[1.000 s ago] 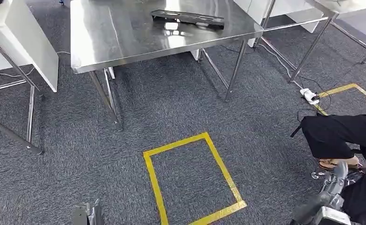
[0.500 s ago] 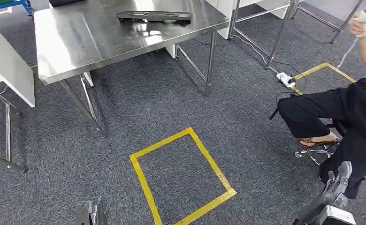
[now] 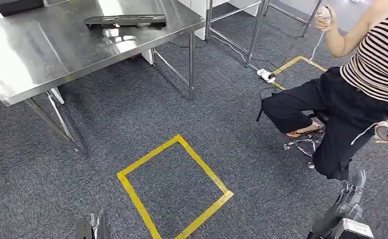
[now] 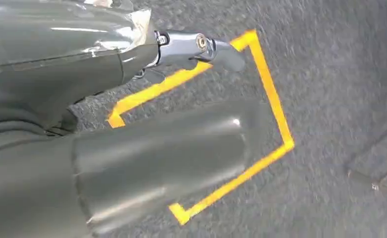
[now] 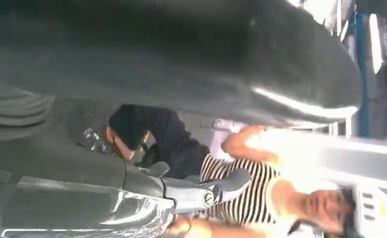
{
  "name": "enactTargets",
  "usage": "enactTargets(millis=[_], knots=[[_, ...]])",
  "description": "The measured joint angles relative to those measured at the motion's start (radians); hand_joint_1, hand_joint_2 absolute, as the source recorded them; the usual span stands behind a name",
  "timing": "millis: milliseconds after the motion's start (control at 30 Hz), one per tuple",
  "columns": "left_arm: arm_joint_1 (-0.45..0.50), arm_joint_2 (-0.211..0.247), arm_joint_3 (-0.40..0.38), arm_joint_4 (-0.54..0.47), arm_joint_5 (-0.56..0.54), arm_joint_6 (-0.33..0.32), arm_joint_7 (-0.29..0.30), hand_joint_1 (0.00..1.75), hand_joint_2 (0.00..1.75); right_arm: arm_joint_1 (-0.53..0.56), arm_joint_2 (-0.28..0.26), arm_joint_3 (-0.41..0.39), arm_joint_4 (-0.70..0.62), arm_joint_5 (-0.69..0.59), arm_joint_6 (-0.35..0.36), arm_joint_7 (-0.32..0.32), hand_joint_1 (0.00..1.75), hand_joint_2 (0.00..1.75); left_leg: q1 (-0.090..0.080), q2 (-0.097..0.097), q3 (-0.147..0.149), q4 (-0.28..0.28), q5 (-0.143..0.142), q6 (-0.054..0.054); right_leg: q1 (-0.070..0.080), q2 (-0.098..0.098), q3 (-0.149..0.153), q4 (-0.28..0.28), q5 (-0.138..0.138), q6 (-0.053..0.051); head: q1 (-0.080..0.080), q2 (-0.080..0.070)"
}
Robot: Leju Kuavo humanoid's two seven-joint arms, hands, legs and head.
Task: Take the parts from the cabinet and place them on the table.
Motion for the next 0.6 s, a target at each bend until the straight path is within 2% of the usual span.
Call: enactTargets(millis=[67, 100, 133, 167, 200, 233, 267, 333, 400, 433, 467, 500, 567, 600], knots=[[0.005, 0.001, 0.000, 0.000, 0.002, 0.002, 0.000, 0.00, 0.00, -0.003, 0.000, 0.001, 0.007, 0.000, 0.005, 0.000, 0.00, 0.00, -0.004, 0.036, -0.005, 0.001, 0.000, 0.000, -0.007, -0.013, -0.076, 0.166, -0.064, 0.004, 0.002, 0.000], [0.006, 0.002, 0.001, 0.000, 0.003, 0.008, 0.000, 0.00, 0.00, -0.003, 0.000, 0.001, 0.011, 0.000, 0.006, 0.000, 0.00, 0.00, -0.004, 0.054, -0.008, 0.003, 0.000, 0.000, -0.010, -0.014, -0.093, 0.209, -0.073, 0.012, 0.003, 0.000], [0.007, 0.003, 0.001, 0.000, 0.003, 0.010, 0.000, 0.00, 0.00, -0.004, -0.001, 0.001, 0.016, 0.000, 0.007, 0.000, 0.00, 0.00, -0.004, 0.069, -0.009, 0.004, 0.000, -0.001, -0.012, -0.017, -0.080, 0.194, -0.064, 0.022, 0.003, 0.000], [0.006, 0.003, 0.002, 0.000, 0.003, 0.010, 0.000, 0.00, 0.00, -0.005, -0.002, 0.002, 0.019, 0.000, 0.007, 0.000, 0.00, 0.00, -0.004, 0.081, -0.009, 0.006, -0.001, -0.002, -0.015, -0.021, -0.041, 0.134, -0.041, 0.035, 0.003, 0.000], [0.005, 0.002, 0.002, 0.000, 0.004, 0.010, 0.000, 0.00, 0.00, -0.008, -0.005, 0.002, 0.022, 0.000, 0.010, 0.000, 0.00, 0.00, -0.004, 0.093, -0.008, 0.009, -0.004, -0.005, -0.018, -0.033, 0.019, 0.031, -0.007, 0.047, 0.004, 0.000], [0.004, 0.002, 0.002, -0.001, 0.004, 0.010, 0.000, 0.00, 0.00, -0.013, -0.006, 0.002, 0.025, 0.000, 0.010, 0.001, 0.00, 0.00, -0.004, 0.105, -0.008, 0.014, -0.007, -0.011, -0.019, -0.065, 0.091, -0.090, 0.027, 0.055, 0.005, 0.000], [0.004, 0.003, 0.003, -0.003, 0.004, 0.010, 0.000, 0.00, 0.00, -0.018, -0.006, 0.003, 0.028, 0.000, 0.010, 0.001, 0.00, 0.00, -0.009, 0.111, -0.008, 0.017, -0.011, -0.016, -0.014, -0.093, 0.104, -0.115, 0.023, 0.040, 0.005, 0.000], [0.002, 0.004, 0.003, -0.004, 0.004, 0.010, 0.000, 0.00, 0.00, -0.022, -0.007, 0.007, 0.031, 0.000, 0.010, 0.003, 0.00, 0.00, -0.013, 0.121, -0.009, 0.022, -0.013, -0.027, -0.009, -0.074, 0.104, -0.115, 0.032, 0.019, 0.003, 0.000], [0.001, 0.001, 0.003, -0.005, 0.008, 0.011, 0.000, 0.00, 0.00, -0.022, -0.009, 0.006, 0.034, 0.000, 0.010, 0.003, 0.00, 0.00, -0.010, 0.139, -0.006, 0.019, -0.011, -0.039, -0.005, -0.056, 0.088, -0.115, 0.035, 0.003, 0.002, 0.000], [0.001, 0.001, 0.003, -0.008, 0.008, 0.010, 0.000, 0.00, 0.00, -0.024, -0.009, 0.007, 0.034, -0.001, 0.010, 0.003, 0.00, 0.00, -0.005, 0.127, -0.011, 0.022, -0.019, -0.048, -0.015, -0.048, 0.098, -0.121, 0.041, -0.006, 0.002, 0.000], [0.000, 0.001, 0.003, -0.008, 0.008, 0.010, -0.001, 0.00, 0.00, -0.027, -0.010, 0.007, 0.035, -0.006, 0.010, 0.003, 0.00, 0.00, -0.002, 0.064, -0.020, 0.052, -0.047, -0.056, -0.018, -0.037, 0.095, -0.122, 0.044, -0.012, -0.006, 0.000], [0.003, 0.001, 0.003, -0.009, 0.008, 0.009, -0.001, 0.00, 0.00, -0.032, -0.010, 0.008, 0.038, -0.007, 0.011, 0.003, 0.00, 0.00, -0.001, 0.035, -0.048, 0.117, -0.092, -0.058, -0.017, -0.028, 0.091, -0.121, 0.047, -0.019, -0.010, 0.000], [0.011, 0.003, 0.003, -0.009, 0.008, -0.015, 0.002, 0.00, 0.00, -0.034, -0.010, 0.014, 0.043, -0.008, 0.013, 0.003, 0.00, 0.00, 0.000, 0.019, -0.126, 0.281, -0.169, -0.060, -0.012, -0.007, 0.083, -0.121, 0.052, -0.026, -0.013, 0.000], [0.015, 0.003, 0.003, -0.009, 0.006, -0.027, 0.004, 0.00, 0.00, -0.034, -0.010, 0.016, 0.048, -0.009, 0.013, 0.003, 0.00, 0.00, 0.001, 0.018, -0.155, 0.336, -0.182, -0.059, -0.010, 0.006, 0.081, -0.120, 0.052, -0.025, -0.014, 0.000]])
